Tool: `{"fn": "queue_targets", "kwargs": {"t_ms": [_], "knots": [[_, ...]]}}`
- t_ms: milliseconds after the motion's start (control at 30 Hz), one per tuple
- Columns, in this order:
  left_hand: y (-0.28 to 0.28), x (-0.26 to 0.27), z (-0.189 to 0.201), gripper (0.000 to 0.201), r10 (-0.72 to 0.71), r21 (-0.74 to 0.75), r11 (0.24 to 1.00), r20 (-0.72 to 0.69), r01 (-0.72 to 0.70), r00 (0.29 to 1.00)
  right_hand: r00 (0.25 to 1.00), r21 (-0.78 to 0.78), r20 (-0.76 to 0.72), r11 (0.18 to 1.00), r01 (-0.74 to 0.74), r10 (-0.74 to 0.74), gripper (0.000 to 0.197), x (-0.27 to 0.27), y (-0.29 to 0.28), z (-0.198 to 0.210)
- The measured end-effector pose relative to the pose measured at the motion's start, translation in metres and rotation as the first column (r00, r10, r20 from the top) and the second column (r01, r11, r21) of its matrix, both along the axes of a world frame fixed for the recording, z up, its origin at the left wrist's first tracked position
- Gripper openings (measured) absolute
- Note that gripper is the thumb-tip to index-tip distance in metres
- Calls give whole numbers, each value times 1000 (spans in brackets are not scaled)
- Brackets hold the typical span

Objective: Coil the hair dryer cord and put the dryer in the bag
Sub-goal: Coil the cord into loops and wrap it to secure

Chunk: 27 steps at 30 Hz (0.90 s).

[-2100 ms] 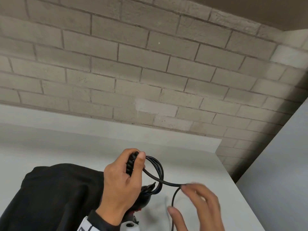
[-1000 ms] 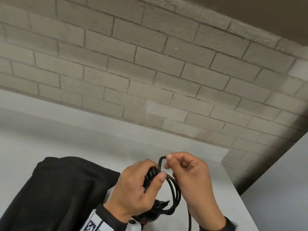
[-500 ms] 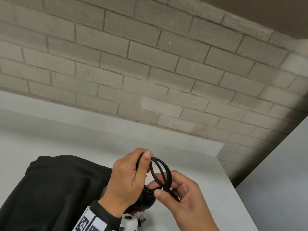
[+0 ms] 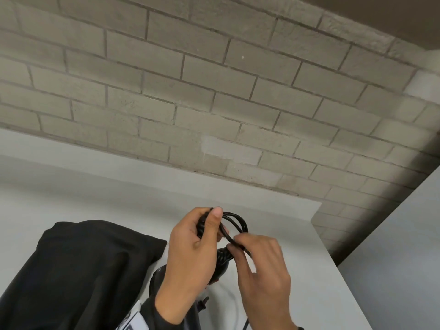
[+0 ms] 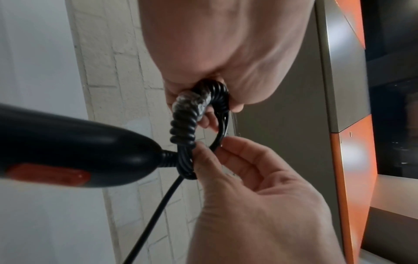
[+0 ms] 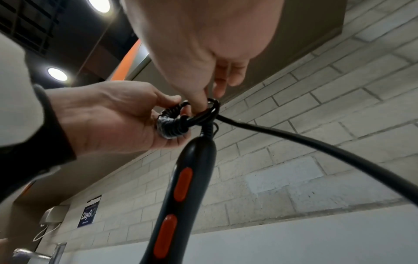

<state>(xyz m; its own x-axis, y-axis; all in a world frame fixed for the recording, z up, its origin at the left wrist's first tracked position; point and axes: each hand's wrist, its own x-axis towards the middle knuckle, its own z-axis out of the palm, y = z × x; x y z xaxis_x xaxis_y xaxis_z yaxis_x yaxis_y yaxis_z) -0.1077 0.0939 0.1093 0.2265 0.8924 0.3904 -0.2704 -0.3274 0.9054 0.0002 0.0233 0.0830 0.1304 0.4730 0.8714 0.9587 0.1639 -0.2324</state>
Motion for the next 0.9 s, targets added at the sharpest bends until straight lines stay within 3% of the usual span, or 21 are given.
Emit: {"fn": "queue_targets", "kwargs": {"t_ms": [100,200,267,367,433,500,600,667,700,733,833,867,900], "knots": [[-2,1,1,28,3,2,1000,44,-3,999,1000,-25,-4,1000,2,-2,15,-1,0,-4],[-2,1,-2,22,40,14,999,79,-41,996,939,-119,-343,992,-44,1,13,-11,-5,14],[-1,2,-6,15,69,64,995,92,-75,993,771,-229,-636,962,-149,-32,21,-13,-8,25],[3,4,-13,15,104,180,977,87,-118,991,513,-242,-858,909,-338,-38,10,-12,-12,46],[6,5,-16,18,108,228,965,93,-126,990,324,-191,-945,872,-450,-41,8,-7,-14,56],[9,5,-18,20,101,283,951,90,-122,991,159,-132,-986,815,-564,-50,18,0,-16,64],[11,5,-21,27,71,320,942,106,-102,992,37,-85,-996,737,-670,-82,17,13,-16,68],[14,6,-24,24,87,349,930,95,-115,992,44,-105,-994,716,-690,-103,16,16,-17,73],[16,7,-25,21,113,382,914,75,-133,991,84,-135,-991,714,-687,-106,15,18,-18,75],[17,7,-26,21,137,421,895,53,-147,989,166,-188,-981,719,-669,-101,12,19,-19,78],[18,13,-30,24,189,509,845,3,-164,982,557,-423,-823,777,-466,-114,6,20,-22,83],[18,15,-31,25,195,509,844,1,-169,981,635,-465,-762,788,-404,-124,8,19,-23,83],[18,16,-31,25,198,506,845,5,-174,980,666,-478,-735,794,-375,-128,8,15,-25,84]]}}
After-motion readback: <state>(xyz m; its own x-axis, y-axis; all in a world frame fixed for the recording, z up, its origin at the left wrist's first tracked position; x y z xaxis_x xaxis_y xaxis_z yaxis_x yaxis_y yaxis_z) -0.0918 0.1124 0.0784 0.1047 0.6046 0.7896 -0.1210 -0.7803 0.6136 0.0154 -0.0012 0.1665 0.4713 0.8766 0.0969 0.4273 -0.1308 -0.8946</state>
